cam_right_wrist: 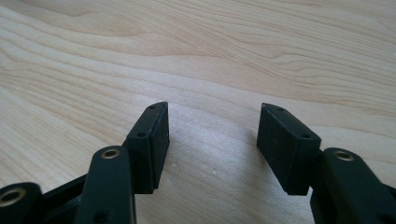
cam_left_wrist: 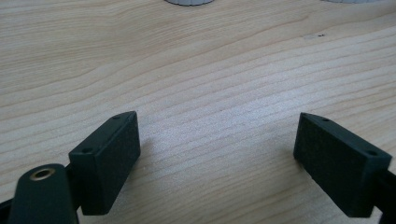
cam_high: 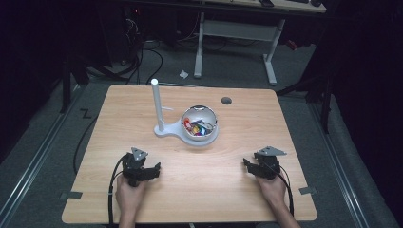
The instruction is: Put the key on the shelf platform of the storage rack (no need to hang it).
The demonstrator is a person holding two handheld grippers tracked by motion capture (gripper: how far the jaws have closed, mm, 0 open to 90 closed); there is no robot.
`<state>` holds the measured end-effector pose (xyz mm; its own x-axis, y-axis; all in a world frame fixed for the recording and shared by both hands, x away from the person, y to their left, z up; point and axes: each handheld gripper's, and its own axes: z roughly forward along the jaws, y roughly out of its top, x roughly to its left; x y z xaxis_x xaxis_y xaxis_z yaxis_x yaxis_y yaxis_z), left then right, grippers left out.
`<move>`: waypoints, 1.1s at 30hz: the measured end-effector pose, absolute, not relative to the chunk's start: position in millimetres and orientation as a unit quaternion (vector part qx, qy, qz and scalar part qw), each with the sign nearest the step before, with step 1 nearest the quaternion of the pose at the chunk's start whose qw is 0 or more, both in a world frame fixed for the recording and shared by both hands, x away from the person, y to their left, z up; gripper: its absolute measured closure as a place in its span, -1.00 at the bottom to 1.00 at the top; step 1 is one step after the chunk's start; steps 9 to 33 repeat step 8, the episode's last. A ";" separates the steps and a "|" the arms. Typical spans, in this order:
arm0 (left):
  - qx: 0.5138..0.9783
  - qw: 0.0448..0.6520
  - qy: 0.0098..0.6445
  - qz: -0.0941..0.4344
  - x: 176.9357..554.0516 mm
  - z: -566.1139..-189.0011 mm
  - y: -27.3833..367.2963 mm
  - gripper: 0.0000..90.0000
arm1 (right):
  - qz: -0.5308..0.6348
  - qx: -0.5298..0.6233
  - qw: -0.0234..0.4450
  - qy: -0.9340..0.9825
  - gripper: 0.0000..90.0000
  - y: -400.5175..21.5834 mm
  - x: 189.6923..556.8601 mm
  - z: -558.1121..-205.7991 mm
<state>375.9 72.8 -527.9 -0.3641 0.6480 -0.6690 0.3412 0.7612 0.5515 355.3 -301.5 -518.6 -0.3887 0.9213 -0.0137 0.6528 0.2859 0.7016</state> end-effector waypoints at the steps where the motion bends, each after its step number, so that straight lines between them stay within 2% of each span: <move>1: 0.308 0.474 0.808 0.163 375.9 -528.1 73.1 -0.67 | 0.313 0.510 0.213 0.772 -0.03 -302.0 355.6 -518.6; 33: 0.306 0.474 0.809 0.162 375.9 -528.0 72.9 -0.67 | 0.313 0.511 0.212 0.772 -0.06 -301.8 356.0 -518.7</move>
